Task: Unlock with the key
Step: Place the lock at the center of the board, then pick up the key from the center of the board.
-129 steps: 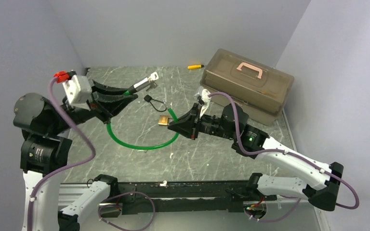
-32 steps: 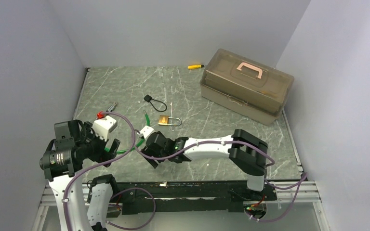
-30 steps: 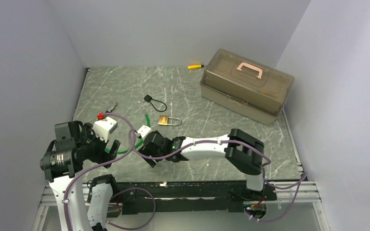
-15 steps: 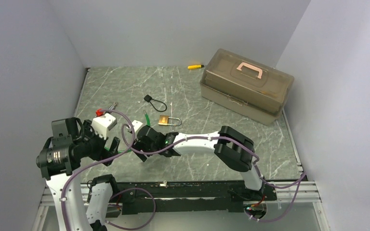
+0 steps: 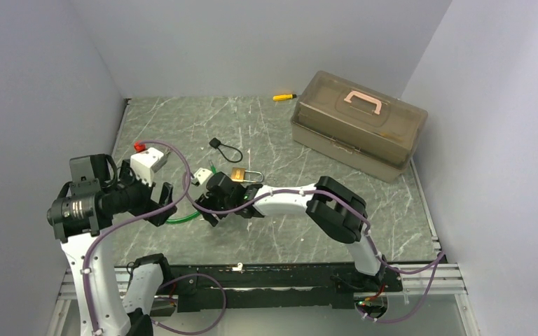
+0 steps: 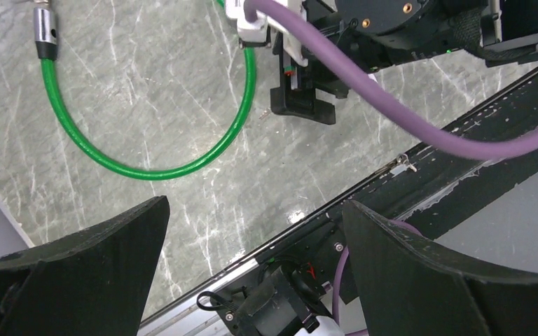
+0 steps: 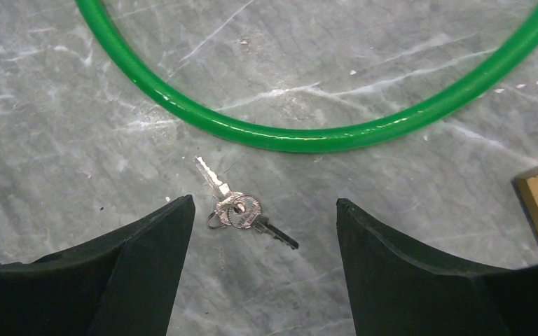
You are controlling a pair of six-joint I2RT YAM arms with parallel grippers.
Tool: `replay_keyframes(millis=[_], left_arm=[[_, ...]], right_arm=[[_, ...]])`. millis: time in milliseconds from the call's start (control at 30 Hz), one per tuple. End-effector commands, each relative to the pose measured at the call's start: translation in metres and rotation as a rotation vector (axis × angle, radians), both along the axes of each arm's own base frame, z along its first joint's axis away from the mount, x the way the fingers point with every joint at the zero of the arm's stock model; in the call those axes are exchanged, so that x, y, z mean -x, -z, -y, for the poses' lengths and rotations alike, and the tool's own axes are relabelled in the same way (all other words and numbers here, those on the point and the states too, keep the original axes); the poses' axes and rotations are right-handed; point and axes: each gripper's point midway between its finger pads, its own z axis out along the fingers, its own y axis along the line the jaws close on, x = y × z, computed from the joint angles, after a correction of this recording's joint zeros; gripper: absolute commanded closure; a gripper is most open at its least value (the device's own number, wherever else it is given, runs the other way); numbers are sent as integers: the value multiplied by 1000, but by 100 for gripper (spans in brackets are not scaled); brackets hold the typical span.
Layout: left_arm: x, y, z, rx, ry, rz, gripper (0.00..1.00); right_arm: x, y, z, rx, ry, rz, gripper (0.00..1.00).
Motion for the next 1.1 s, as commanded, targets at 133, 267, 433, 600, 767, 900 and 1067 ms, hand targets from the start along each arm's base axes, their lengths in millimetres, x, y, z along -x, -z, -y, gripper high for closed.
replay_keyframes(millis=[133,267,433,600,767,900,1067], left_arm=[[-25,-5,7,78,31,-7,1],[-31,1,7,83,57,-11,1],[-34,14,9,103,67,-47,1],[-31,15,9,98,67,-44,1],[-28,11,8,85,68,-27,1],[-26,11,9,84,70,-25,1],[-25,13,8,79,61,-22,1]], right_arm=[[-27,-21,-11,-53,43,38,26],[-58,-29,18,-27,175,20,29],[-94,-28,54,12,302,34,30],[-134,-28,81,54,398,24,31],[-150,-30,86,62,441,-8,31],[-151,-37,83,42,437,1,31],[-162,-31,79,73,415,17,31]])
